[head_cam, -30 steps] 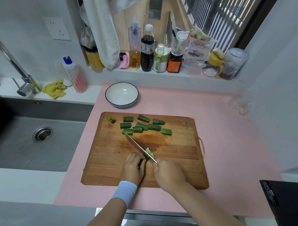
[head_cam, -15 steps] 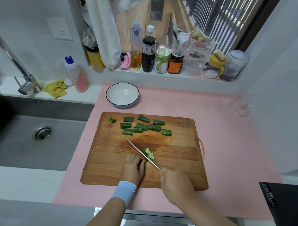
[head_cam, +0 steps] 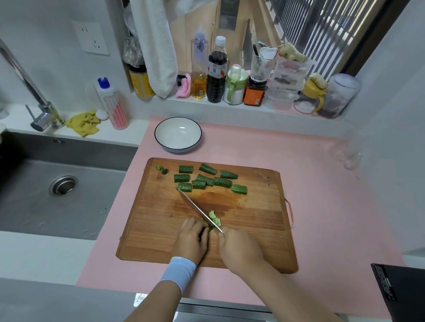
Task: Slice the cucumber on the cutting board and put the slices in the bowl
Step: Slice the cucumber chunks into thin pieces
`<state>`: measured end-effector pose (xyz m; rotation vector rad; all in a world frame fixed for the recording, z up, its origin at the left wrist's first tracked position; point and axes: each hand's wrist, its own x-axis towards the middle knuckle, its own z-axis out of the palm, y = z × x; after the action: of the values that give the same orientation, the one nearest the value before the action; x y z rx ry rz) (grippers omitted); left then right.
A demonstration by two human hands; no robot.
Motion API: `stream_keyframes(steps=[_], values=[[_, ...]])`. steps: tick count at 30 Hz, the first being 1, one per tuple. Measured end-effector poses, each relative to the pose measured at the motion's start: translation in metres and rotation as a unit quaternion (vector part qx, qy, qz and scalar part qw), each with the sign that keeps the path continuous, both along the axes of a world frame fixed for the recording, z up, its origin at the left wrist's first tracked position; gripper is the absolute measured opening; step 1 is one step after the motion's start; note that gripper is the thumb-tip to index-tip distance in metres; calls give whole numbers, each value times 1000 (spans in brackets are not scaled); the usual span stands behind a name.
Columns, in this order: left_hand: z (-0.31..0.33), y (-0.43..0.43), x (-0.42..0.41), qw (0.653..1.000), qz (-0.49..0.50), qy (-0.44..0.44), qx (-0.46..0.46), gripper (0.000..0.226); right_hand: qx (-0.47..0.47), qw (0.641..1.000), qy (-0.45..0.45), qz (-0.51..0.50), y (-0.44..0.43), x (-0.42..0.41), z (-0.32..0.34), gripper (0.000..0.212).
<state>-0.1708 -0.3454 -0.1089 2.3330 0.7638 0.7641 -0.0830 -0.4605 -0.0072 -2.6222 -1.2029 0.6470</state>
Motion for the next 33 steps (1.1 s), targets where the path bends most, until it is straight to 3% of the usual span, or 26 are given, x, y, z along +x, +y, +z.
stream_keyframes(steps=[13,33], values=[[0,0,-1,1000,11,0,-8,23,22,999,-25,-16,-41,-6,0,34],[0,-1,-1,1000,12,-7,7,21,11,1000,12,-16,-6,2,-5,31]])
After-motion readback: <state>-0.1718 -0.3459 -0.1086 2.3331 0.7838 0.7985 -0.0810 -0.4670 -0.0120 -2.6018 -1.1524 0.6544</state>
